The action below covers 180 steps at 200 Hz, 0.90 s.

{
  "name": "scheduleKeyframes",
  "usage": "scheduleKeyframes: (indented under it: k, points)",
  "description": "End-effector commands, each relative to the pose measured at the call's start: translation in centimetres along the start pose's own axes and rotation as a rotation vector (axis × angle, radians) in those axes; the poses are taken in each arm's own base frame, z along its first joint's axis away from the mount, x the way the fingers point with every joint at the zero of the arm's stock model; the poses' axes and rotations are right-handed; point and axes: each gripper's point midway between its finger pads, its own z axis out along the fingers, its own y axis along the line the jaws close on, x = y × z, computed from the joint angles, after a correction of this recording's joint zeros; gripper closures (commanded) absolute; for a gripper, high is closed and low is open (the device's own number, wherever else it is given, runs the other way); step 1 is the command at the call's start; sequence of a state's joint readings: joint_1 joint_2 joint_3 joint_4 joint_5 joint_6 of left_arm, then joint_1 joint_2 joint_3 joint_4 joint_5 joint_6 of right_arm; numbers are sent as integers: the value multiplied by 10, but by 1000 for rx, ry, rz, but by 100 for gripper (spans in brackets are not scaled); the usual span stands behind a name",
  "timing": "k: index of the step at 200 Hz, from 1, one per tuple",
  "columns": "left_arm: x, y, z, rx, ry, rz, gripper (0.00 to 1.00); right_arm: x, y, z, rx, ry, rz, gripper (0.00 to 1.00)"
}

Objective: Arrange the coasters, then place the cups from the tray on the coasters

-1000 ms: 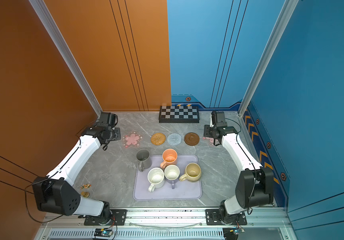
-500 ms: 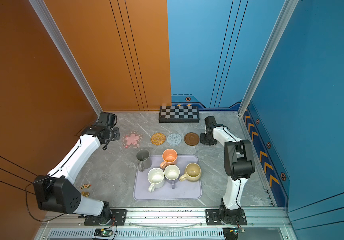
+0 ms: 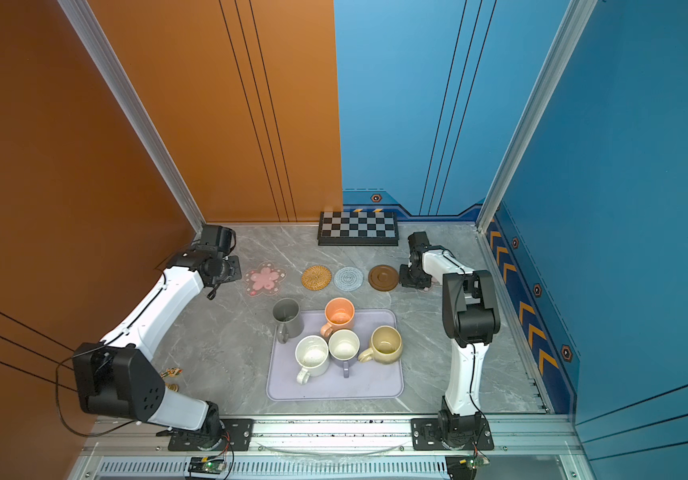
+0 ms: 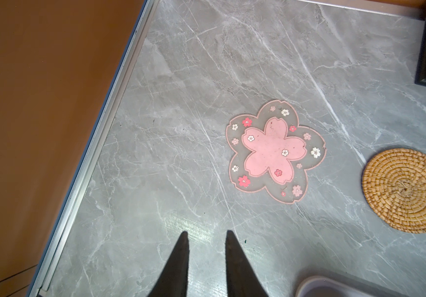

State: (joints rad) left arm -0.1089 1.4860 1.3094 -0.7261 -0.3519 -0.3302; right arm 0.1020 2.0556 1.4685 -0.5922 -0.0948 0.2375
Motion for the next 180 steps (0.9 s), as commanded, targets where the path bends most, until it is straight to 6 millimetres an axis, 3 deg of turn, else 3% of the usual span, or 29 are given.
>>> scheduleKeyframes:
  k: [1,116,148,176,180]
  points:
    - [7,5,6,-20,30,-6,74,2,-5,13,3,33,35,67]
    - [10,6,0,-11,24,-25,74,-11,-2,25,-31,19,89,67]
    - [11,7,-2,-10,20,-28,74,-8,3,16,-62,17,98,67]
    - [12,4,-1,5,27,-35,74,-10,22,-1,-168,16,124,67]
    - [12,3,-1,9,27,-35,74,-17,26,-16,-187,-16,120,67]
